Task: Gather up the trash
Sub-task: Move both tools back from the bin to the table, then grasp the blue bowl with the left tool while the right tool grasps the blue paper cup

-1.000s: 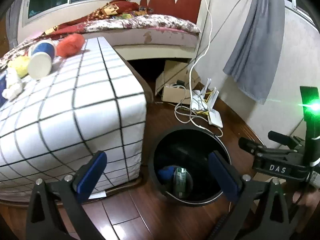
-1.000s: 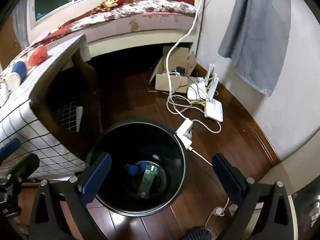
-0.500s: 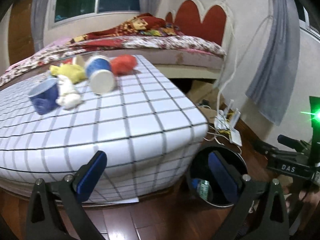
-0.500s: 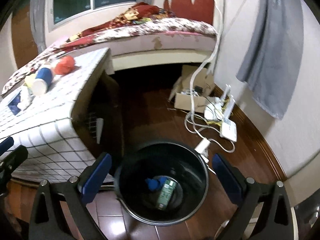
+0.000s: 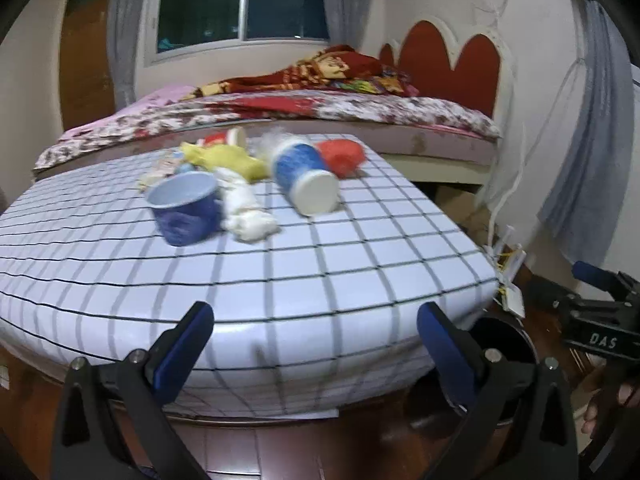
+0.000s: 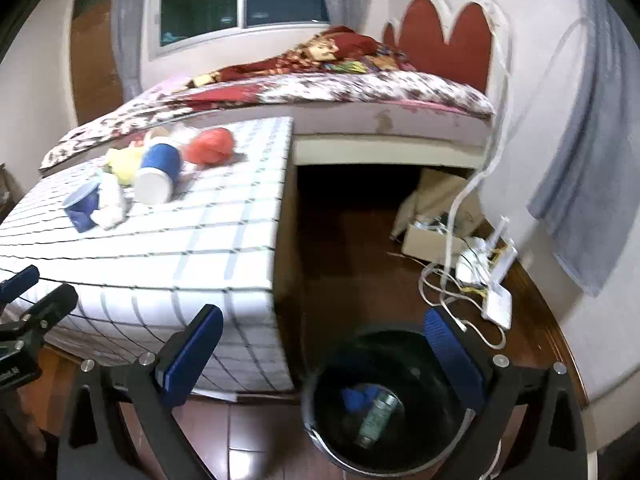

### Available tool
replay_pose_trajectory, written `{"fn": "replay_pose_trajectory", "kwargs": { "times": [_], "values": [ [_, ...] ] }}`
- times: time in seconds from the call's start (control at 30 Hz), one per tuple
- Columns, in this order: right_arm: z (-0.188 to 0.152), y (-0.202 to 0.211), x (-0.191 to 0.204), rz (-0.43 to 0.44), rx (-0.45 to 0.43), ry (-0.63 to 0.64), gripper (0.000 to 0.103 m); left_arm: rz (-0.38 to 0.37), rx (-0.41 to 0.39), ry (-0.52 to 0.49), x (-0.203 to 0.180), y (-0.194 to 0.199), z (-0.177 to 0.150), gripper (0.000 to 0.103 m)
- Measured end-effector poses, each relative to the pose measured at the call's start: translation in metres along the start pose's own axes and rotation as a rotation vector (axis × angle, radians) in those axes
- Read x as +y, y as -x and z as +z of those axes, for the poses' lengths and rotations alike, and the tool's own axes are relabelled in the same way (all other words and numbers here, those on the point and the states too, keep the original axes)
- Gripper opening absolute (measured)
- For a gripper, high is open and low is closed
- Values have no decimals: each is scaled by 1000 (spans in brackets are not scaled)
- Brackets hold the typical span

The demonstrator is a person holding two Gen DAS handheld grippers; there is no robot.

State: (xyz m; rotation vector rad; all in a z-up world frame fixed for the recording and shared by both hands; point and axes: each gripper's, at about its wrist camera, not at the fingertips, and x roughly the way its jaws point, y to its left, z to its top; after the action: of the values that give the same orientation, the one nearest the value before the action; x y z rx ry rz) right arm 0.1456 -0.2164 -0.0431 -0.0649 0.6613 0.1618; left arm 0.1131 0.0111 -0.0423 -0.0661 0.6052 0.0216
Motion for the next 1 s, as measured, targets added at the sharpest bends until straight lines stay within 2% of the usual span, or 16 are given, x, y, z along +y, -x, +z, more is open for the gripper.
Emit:
{"fn": "replay_pose_trajectory", "kwargs": {
  "times": [0.17, 0.27, 0.37, 0.47, 0.63, 0.73, 0.9, 1.0],
  "values": [
    [23, -5, 47, 100, -48, 100, 102, 73, -17, 14, 38, -6, 10, 102],
    [41, -16, 69, 150, -71, 110, 102, 118, -23, 29, 64, -15, 18, 102],
    [56, -38, 84, 184, -25, 75, 102, 142, -7, 55, 88, -30, 27, 102],
    [64, -58, 104, 169, 4, 94, 102, 161, 12, 76, 105, -46, 36, 102],
    [78, -90, 128, 212, 34, 125, 102, 148, 49, 92, 121, -73, 45, 102],
    [86, -108, 138, 242, 56, 136, 89, 131, 60, 75, 119, -83, 47, 99],
    [100, -129, 153, 275, 71, 154, 87, 101, 67, 76, 116, -95, 49, 96],
    [103, -137, 157, 283, 88, 161, 79, 71, 80, 102, 120, -103, 53, 90]
  ]
}}
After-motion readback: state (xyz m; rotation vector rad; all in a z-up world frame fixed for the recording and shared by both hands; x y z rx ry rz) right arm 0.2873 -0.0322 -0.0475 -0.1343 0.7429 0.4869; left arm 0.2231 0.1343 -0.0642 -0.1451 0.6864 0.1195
